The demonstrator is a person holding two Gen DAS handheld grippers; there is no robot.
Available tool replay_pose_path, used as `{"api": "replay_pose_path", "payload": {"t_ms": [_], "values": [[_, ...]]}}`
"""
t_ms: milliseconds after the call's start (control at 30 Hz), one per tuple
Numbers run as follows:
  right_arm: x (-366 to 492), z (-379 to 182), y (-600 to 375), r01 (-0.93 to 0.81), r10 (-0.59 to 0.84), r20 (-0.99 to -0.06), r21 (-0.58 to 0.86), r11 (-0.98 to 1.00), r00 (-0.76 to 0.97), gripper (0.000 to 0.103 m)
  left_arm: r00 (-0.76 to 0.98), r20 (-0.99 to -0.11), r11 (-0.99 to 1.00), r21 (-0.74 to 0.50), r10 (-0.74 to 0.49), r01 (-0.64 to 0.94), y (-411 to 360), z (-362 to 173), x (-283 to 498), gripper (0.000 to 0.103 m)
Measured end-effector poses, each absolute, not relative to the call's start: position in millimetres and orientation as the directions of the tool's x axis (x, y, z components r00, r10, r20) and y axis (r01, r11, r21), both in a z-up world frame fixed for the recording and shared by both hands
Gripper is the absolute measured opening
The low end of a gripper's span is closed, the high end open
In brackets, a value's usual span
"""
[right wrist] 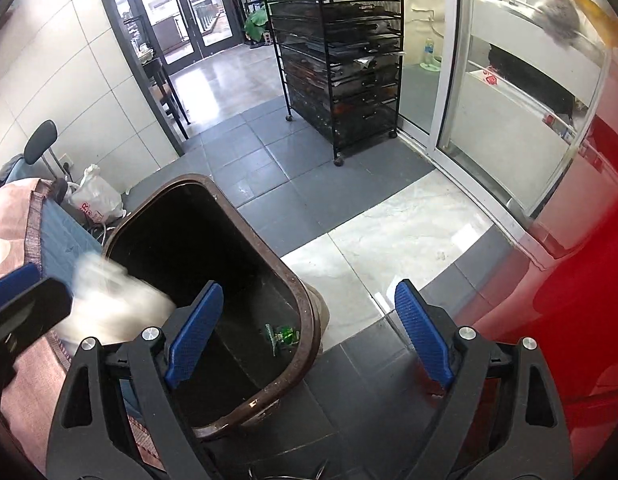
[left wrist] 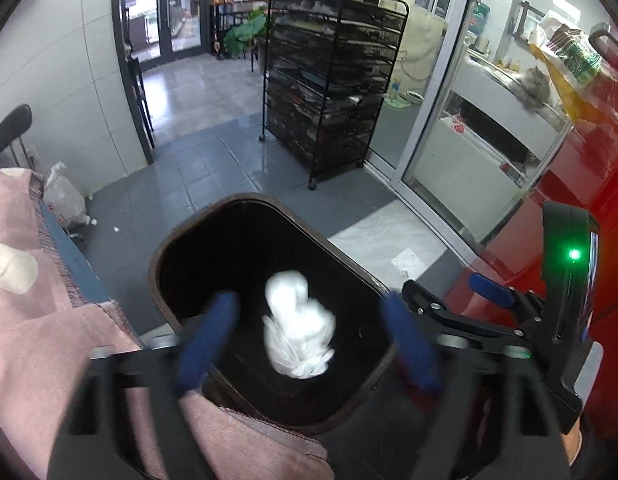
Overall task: Collect trash
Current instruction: 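Carry both items to the black bin and open both tools to drop them, then grasp the white face mask with the right tool while the left tool grasps the crumpled paper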
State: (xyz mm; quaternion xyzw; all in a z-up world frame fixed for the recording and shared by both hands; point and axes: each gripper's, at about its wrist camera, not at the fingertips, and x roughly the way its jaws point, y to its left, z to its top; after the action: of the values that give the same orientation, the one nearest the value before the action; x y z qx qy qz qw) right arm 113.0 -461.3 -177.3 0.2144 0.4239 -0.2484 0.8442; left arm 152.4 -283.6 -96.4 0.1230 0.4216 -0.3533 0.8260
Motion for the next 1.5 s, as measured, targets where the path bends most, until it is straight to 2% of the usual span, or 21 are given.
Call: {"api": "replay_pose_path", "payload": {"t_ms": [200,433,600,933,1500], "values": [[115,-178,-459,0.59,-0.232,-0.823,0.148,0.793,0.518,0.087,0.418,-0.748,0.703,-0.091,-0.516,0.705,-280,-81,143,0.097],[118,-164,-445,0.562,-0.234,-0.808,0.14,0.815,0.54,0.087,0.443,-0.699,0.715,-0.14,-0.562,0.685,-256,-57,135,0.097],[123,-148,-428,0.522,-0.223,-0.786,0.144,0.841,0.577,0.087,0.504,-0.652,0.736,-0.124,-0.566,0.666,-232,-34,123,0.097],[139,-109,-369,0.351,-0.146,-0.717,0.145,0.925,0.682,0.089,0.647,-0.588,0.817,-0.041,-0.486,0.576,-168,-9,101,0.097],[157,-58,-258,0.009,0.094,-0.646,0.155,0.988,0.758,0.09,0.76,-0.56,0.936,-0.088,-0.33,0.341,-67,-8,82,0.097]]}}
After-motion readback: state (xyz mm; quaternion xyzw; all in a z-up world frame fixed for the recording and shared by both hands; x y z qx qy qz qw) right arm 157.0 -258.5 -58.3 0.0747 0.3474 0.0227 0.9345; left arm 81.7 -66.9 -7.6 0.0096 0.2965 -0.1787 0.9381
